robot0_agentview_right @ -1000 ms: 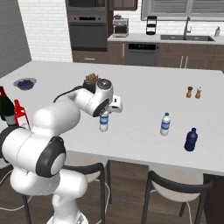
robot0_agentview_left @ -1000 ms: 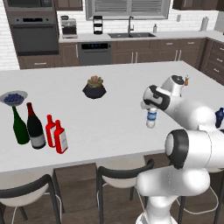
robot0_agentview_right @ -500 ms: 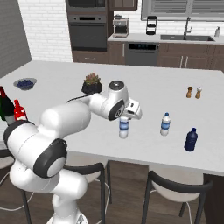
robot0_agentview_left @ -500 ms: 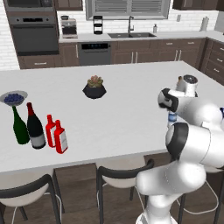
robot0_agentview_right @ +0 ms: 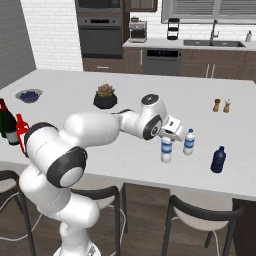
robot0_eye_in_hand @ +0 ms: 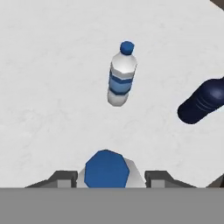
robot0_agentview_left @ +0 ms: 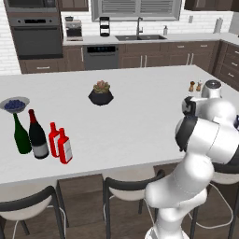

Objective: Move the plastic bottles in the middle to the plastics group, and the glass bottles in the middle to the glass group.

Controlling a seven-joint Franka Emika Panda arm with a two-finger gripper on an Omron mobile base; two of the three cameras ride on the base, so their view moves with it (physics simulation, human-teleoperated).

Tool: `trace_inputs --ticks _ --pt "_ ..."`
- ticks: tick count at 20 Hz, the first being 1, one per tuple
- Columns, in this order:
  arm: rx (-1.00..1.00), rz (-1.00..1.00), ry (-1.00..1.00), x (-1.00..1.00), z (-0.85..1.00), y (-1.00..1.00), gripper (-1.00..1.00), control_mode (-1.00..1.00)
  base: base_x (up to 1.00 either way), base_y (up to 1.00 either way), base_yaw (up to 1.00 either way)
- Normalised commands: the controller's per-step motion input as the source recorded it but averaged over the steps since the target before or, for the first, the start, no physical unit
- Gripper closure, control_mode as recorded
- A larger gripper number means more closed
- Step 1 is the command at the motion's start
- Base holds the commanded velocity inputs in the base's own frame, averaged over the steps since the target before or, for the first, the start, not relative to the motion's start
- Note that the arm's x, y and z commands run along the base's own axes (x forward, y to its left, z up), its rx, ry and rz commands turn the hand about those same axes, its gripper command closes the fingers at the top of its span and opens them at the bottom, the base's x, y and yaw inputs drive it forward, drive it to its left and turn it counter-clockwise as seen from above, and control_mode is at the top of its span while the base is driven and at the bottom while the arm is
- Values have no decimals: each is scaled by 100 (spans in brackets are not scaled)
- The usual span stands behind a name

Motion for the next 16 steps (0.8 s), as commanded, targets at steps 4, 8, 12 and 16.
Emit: trace_inputs --ticks 4,8,12,16 --pt "0 -20 0 -2 -9 -89 100 -100 0 0 0" --pt "0 -11 -9 -15 -33 -53 100 -100 0 0 0" --pt "0 -7 -9 8 -22 -47 100 -100 0 0 0" --pt "0 -6 0 24 -18 -42 100 -100 0 0 0"
